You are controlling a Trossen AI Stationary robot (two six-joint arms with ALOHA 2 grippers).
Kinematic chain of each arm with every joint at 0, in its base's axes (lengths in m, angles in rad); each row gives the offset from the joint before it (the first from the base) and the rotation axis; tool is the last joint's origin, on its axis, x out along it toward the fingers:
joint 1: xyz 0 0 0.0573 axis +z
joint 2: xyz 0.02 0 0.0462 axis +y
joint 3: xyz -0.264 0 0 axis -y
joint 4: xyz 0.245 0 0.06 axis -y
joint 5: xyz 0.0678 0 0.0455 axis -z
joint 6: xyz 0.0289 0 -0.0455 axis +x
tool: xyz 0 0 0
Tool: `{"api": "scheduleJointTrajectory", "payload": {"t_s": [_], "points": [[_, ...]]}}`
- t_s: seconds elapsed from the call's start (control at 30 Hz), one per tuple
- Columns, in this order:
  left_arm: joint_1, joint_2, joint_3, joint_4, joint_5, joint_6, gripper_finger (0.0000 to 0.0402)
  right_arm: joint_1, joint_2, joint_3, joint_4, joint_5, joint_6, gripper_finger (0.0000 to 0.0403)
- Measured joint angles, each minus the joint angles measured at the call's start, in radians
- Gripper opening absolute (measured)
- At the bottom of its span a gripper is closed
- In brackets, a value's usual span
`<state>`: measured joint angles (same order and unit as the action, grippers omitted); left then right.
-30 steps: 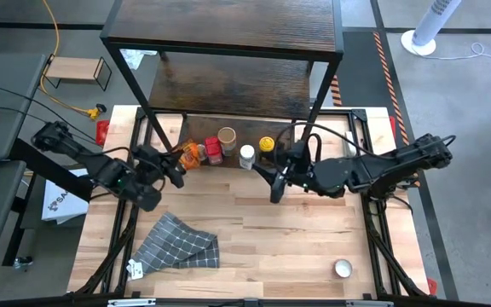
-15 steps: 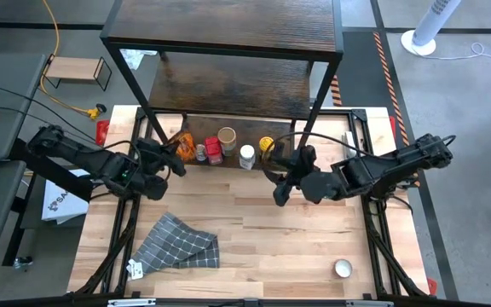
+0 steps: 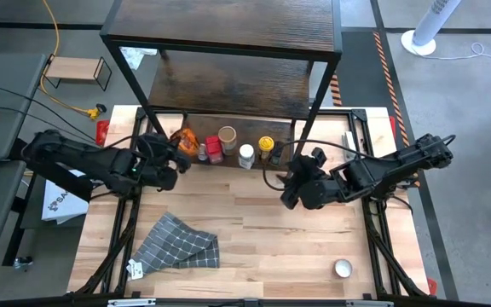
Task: Shelf spices
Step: Put the orange seasoning pack on the shelf
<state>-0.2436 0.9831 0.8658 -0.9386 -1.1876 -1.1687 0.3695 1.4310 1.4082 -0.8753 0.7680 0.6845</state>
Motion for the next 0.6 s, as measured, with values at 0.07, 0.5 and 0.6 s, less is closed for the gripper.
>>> {"api": "scheduleJointTrajectory", "payload": {"t_s": [0.07,0.5,0.6], "points": [[0.003,0.028,0.000,-0.001,0.003,0.002,0.0000,0.000,0.000,0.000,-0.030,0.000,0.017,0.0216],[-0.030,0.151,0.050,0.008,-0.052,0.072,0.0000,0.006,-0.001,0.000,-0.109,-0.002,0.033,0.0216],[-0.041,0.121,0.090,0.009,-0.068,0.163,0.0000,0.006,-0.001,0.000,-0.119,-0.002,0.030,0.0216]]}}
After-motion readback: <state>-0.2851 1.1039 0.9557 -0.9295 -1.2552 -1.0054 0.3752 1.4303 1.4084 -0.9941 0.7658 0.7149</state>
